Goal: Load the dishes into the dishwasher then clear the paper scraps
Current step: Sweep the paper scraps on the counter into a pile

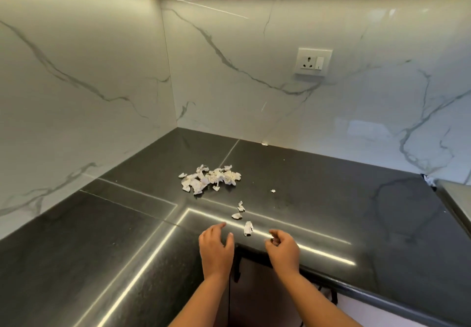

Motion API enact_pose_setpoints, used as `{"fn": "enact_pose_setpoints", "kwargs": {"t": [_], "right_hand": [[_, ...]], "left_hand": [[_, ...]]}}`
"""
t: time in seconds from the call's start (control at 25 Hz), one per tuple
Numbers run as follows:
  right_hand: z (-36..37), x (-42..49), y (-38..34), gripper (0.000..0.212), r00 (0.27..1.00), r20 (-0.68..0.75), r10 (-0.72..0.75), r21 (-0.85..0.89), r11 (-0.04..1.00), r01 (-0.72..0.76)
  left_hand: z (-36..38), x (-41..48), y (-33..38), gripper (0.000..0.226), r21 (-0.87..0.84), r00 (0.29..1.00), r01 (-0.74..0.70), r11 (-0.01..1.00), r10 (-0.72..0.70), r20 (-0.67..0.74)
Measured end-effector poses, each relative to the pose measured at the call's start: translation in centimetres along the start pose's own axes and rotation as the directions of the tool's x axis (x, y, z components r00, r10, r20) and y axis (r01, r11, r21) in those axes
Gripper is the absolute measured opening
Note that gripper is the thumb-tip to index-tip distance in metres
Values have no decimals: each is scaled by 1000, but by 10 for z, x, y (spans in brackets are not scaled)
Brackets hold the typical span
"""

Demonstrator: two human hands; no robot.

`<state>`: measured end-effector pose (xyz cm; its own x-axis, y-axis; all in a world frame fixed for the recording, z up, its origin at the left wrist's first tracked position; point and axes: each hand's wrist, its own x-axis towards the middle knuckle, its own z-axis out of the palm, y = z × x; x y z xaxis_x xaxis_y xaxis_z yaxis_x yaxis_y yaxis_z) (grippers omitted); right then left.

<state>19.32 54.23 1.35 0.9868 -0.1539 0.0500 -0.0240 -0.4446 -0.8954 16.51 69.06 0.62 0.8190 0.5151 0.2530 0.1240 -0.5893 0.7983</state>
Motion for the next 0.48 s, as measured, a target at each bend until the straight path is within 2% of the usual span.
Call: {"fn": "enact_pose_setpoints", "kwargs": {"t": [0.12,0.2,0.28,0.4,0.48], "right_hand": [[3,24,3,61,986,161,-31,-53,998,40],[13,39,1,72,951,285,-122,-161,972,173],[27,53,-5,71,913,363,-187,-268,917,294],[51,82,-12,65,848,436,-303,-354,808,471],[68,104,-18,62,812,491,-315,-398,749,530]], "left_hand": [[9,24,-1,64,37,998,51,998,-52,36],[19,40,-2,89,189,981,-38,981,1,194],[29,55,-1,104,377,955,-113,919,-4,296],[39,82,-1,127,480,968,-78,874,-50,247],[42,103,-4,130,501,975,-30,865,-86,205]]}}
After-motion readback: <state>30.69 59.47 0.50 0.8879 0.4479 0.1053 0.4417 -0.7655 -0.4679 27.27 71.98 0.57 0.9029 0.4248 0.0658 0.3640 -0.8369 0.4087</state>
